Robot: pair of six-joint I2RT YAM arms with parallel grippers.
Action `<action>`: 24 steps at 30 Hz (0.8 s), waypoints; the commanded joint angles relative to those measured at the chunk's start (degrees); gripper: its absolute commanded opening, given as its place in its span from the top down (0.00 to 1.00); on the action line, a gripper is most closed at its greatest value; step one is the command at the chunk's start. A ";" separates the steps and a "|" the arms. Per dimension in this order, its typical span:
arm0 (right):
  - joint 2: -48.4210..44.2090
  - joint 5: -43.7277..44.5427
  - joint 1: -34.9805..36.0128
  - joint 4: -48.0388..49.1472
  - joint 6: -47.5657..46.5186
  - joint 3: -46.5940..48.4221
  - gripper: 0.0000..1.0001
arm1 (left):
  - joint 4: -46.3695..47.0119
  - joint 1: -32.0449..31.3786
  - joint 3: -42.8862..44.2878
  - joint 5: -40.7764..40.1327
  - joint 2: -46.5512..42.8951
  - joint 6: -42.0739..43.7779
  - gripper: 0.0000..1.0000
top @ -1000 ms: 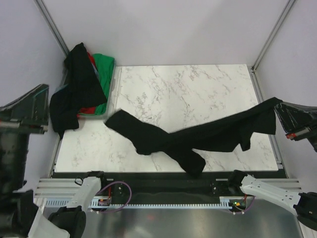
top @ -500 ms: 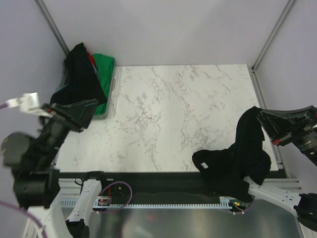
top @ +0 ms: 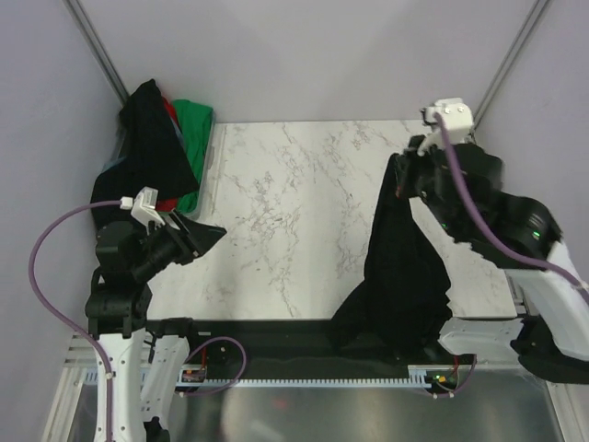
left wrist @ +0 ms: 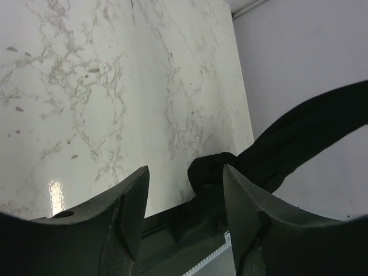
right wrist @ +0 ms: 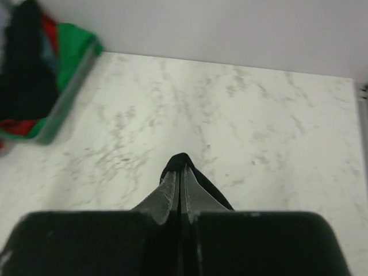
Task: Fold and stack the t-shirts
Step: Flatten the tshirt out
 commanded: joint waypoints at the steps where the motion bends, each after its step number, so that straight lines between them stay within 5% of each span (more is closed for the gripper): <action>1: 6.07 20.59 -1.21 -1.38 -1.53 4.92 1.00 | 2.06 -0.06 -4.78 3.24 0.65 0.95 0.39; 10: 13.27 3.65 -15.18 2.75 -0.65 -0.07 1.00 | 14.34 -8.29 -18.75 -0.69 5.31 -1.59 0.36; 15: 16.88 -11.64 -26.60 4.69 2.25 -3.59 1.00 | 22.00 -19.82 -18.51 -10.46 22.86 -1.59 0.33; 24: 16.80 -20.35 -34.34 9.43 2.86 -12.46 1.00 | 36.32 -36.79 -18.06 -15.39 43.62 -7.04 0.34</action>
